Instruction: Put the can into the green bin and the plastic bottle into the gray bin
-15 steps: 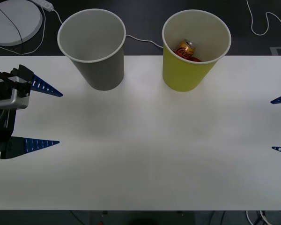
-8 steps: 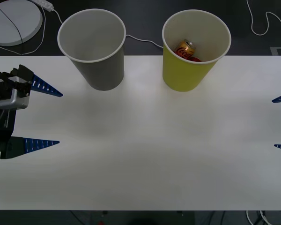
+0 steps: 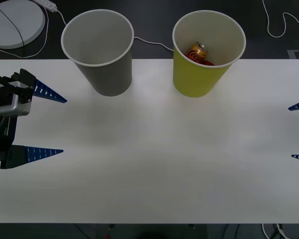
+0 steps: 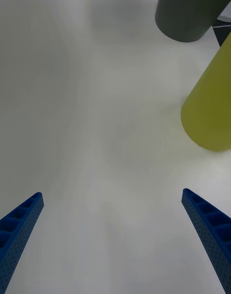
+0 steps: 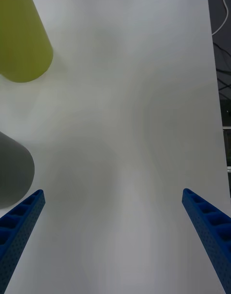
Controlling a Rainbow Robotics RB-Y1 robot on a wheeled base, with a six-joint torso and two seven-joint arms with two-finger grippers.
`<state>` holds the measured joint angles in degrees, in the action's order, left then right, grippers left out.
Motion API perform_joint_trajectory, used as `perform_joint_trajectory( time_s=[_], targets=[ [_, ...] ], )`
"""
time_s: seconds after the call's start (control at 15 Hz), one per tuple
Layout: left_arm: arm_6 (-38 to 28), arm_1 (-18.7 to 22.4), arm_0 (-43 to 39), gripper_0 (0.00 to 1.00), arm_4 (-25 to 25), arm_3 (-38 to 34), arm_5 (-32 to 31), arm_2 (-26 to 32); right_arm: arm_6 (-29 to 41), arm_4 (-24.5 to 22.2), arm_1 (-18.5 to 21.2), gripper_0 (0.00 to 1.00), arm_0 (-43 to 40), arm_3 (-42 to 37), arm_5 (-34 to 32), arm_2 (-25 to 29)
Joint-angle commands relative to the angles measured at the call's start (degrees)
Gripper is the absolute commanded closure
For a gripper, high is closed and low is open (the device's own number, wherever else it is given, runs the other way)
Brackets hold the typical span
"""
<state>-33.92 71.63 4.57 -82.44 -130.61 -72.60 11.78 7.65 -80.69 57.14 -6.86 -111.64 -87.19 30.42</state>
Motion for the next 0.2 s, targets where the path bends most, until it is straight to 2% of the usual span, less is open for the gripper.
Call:
perform_joint_trajectory(
  time_s=[0.07,0.2],
  targets=[
    [0.0,0.0,0.0,0.00,0.0,0.0,0.0,0.0,0.0,0.0,0.0,0.00,0.0,0.0,0.0,0.0],
    [0.0,0.0,0.0,0.00,0.0,0.0,0.0,0.0,0.0,0.0,0.0,0.00,0.0,0.0,0.0,0.0]
  ],
)
